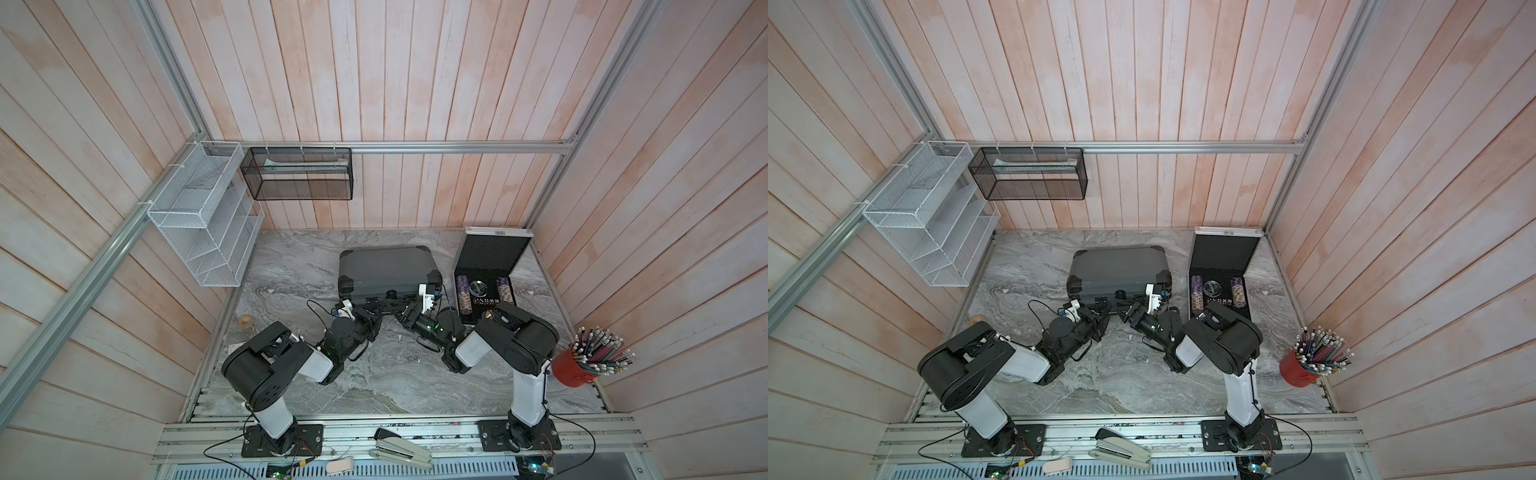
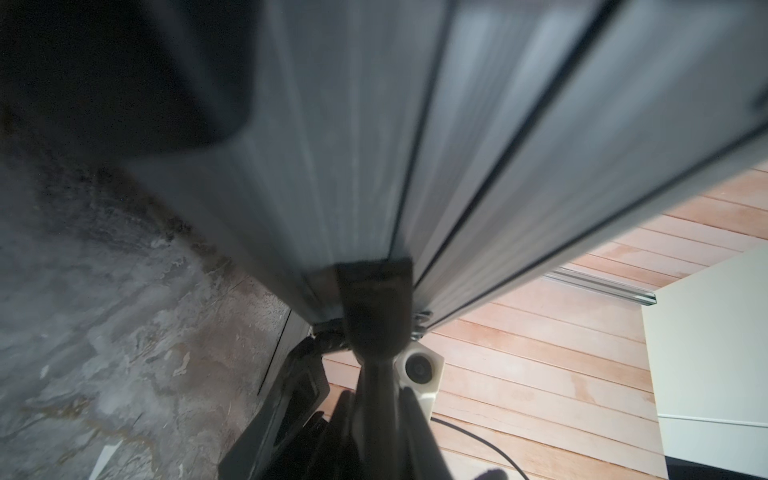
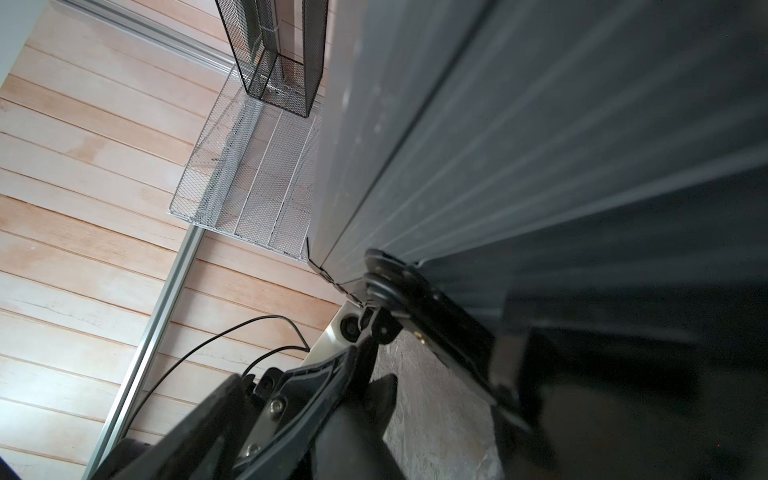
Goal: Open the poker set cases
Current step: Open the fastener on the poker set case.
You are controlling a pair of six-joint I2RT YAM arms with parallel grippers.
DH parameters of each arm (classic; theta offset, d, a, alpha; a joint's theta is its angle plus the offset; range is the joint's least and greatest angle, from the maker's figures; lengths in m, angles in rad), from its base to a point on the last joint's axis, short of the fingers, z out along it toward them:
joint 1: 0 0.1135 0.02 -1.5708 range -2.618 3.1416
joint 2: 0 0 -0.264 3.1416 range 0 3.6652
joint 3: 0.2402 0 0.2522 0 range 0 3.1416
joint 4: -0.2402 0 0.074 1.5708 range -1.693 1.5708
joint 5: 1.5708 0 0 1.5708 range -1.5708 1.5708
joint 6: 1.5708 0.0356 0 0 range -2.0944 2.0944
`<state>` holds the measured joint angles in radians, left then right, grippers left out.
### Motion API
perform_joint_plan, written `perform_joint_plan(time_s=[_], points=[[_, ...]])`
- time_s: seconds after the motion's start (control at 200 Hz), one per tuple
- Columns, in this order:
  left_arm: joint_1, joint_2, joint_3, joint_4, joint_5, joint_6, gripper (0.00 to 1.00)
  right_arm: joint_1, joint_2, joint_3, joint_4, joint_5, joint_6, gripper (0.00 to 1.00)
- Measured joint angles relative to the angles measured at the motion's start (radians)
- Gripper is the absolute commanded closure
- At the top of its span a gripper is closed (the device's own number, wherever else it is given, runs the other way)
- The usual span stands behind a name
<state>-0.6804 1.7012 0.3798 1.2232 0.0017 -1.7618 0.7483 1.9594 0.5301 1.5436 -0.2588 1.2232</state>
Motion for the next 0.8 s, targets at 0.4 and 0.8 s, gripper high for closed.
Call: perform_joint_plan(time_s=[0.4, 0.8], points=[[-0.007, 0.016, -0.014, 0.047, 0.000, 0.000, 1.00, 0.000, -0.060, -0.009, -0.090, -0.004, -0.030, 0.10], [-0.008, 0.030, -0.014, 0.086, -0.001, 0.003, 1.00, 0.000, -0.090, -0.012, -0.117, -0.005, -0.048, 0.11]])
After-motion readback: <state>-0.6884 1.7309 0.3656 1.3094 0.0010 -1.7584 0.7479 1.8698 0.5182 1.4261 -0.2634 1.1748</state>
